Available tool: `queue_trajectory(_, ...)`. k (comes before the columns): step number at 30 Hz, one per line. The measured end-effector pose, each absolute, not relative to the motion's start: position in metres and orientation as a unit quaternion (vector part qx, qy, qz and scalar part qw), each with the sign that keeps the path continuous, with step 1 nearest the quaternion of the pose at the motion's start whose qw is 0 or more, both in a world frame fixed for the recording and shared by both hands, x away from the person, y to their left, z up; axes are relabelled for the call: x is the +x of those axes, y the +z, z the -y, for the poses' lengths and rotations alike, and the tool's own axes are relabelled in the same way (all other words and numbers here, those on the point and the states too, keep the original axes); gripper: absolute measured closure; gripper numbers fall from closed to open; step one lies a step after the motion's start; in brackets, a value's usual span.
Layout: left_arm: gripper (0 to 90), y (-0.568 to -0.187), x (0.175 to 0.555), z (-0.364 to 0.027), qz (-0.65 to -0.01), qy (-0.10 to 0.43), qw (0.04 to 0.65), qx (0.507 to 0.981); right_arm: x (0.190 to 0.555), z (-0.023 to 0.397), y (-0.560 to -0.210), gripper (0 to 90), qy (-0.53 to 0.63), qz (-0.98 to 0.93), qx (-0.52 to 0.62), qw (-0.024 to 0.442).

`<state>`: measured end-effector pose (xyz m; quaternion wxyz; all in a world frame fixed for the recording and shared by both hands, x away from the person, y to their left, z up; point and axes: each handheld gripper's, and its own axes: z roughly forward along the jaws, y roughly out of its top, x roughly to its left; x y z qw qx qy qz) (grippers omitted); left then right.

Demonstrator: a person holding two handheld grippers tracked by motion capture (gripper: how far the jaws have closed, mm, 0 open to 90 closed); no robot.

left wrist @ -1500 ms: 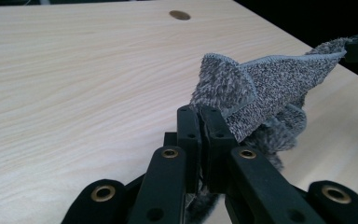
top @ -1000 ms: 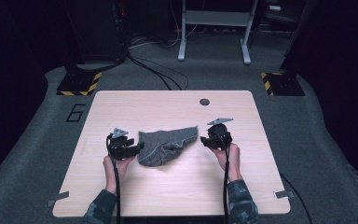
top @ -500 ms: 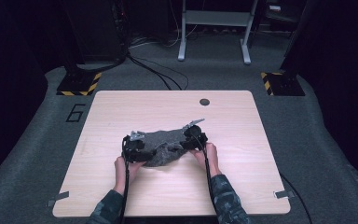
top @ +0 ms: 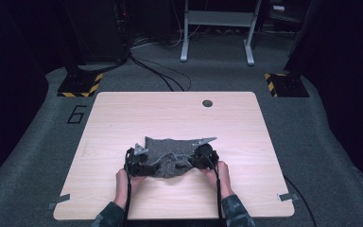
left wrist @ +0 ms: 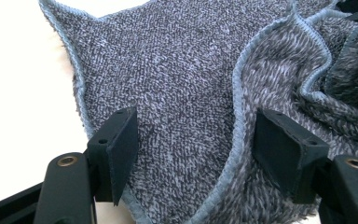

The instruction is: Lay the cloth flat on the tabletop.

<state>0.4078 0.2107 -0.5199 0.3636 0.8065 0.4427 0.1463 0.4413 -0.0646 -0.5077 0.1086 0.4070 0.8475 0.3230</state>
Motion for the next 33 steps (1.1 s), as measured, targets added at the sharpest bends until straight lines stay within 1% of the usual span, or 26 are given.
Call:
queue_trajectory(4, 31.1, -0.521, 0.391, -0.21, -0.432, 0.145, 0.367, 0.811, 0.423, 0.07, -0.509, 63.4, 0.326, -0.851, 0.398, 0.109)
queue_trajectory(5, 30.9, -0.521, 0.388, -0.21, -0.431, 0.146, 0.369, 0.81, 0.42, 0.073, -0.509, 60.0, 0.331, -0.851, 0.395, 0.103)
queue_trajectory(6, 29.6, -0.52, 0.386, -0.211, -0.432, 0.145, 0.371, 0.809, 0.419, 0.076, -0.51, 53.2, 0.339, -0.849, 0.392, 0.097)
queue_trajectory(7, 27.4, -0.52, 0.384, -0.212, -0.435, 0.147, 0.376, 0.805, 0.418, 0.078, -0.51, 49.4, 0.348, -0.844, 0.398, 0.091)
queue_trajectory(8, 25.4, -0.517, 0.384, -0.214, -0.437, 0.152, 0.377, 0.802, 0.419, 0.083, -0.509, 44.7, 0.357, -0.843, 0.391, 0.094)
queue_trajectory(11, 20.9, -0.504, 0.389, -0.221, -0.451, 0.16, 0.393, 0.785, 0.421, 0.096, -0.497, 39.4, 0.382, -0.826, 0.403, 0.101)
queue_trajectory(13, 19.4, -0.499, 0.393, -0.224, -0.454, 0.164, 0.395, 0.782, 0.427, 0.102, -0.487, 39.2, 0.382, -0.82, 0.41, 0.116)
queue_trajectory(15, 18.9, -0.489, 0.407, -0.233, -0.46, 0.178, 0.39, 0.778, 0.435, 0.108, -0.478, 39.1, 0.378, -0.814, 0.421, 0.13)
queue_trajectory(17, 18.7, -0.486, 0.42, -0.237, -0.467, 0.174, 0.385, 0.777, 0.446, 0.112, -0.474, 38.9, 0.371, -0.809, 0.434, 0.139)
queue_trajectory(18, 18.8, -0.486, 0.42, -0.237, -0.467, 0.174, 0.385, 0.777, 0.452, 0.115, -0.474, 38.9, 0.369, -0.807, 0.438, 0.144)
queue_trajectory(20, 19.2, -0.488, 0.435, -0.238, -0.478, 0.169, 0.379, 0.774, 0.465, 0.118, -0.477, 39.3, 0.355, -0.801, 0.461, 0.142)
queue_trajectory(21, 19.9, -0.488, 0.435, -0.238, -0.478, 0.169, 0.379, 0.774, 0.465, 0.118, -0.477, 39.3, 0.355, -0.801, 0.461, 0.142)
queue_trajectory(22, 20.4, -0.492, 0.445, -0.237, -0.481, 0.169, 0.371, 0.776, 0.475, 0.118, -0.482, 40.9, 0.346, -0.796, 0.479, 0.133)
queue_trajectory(25, 22.8, -0.497, 0.456, -0.236, -0.483, 0.164, 0.36, 0.781, 0.486, 0.117, -0.491, 42.8, 0.327, -0.801, 0.481, 0.142)
queue_trajectory(26, 24.1, -0.497, 0.458, -0.234, -0.483, 0.166, 0.357, 0.782, 0.488, 0.115, -0.495, 43.2, 0.322, -0.803, 0.483, 0.134)
queue_trajectory(29, 26.3, -0.501, 0.465, -0.233, -0.481, 0.159, 0.346, 0.79, 0.494, 0.112, -0.504, 44.2, 0.309, -0.807, 0.487, 0.129)
queue_trajectory(31, 29.2, -0.504, 0.467, -0.231, -0.487, 0.157, 0.344, 0.787, 0.495, 0.112, -0.506, 45.6, 0.308, -0.806, 0.488, 0.131)
queue_trajectory(33, 29.3, -0.505, 0.469, -0.23, -0.482, 0.157, 0.334, 0.795, 0.496, 0.111, -0.507, 47.4, 0.306, -0.807, 0.487, 0.133)
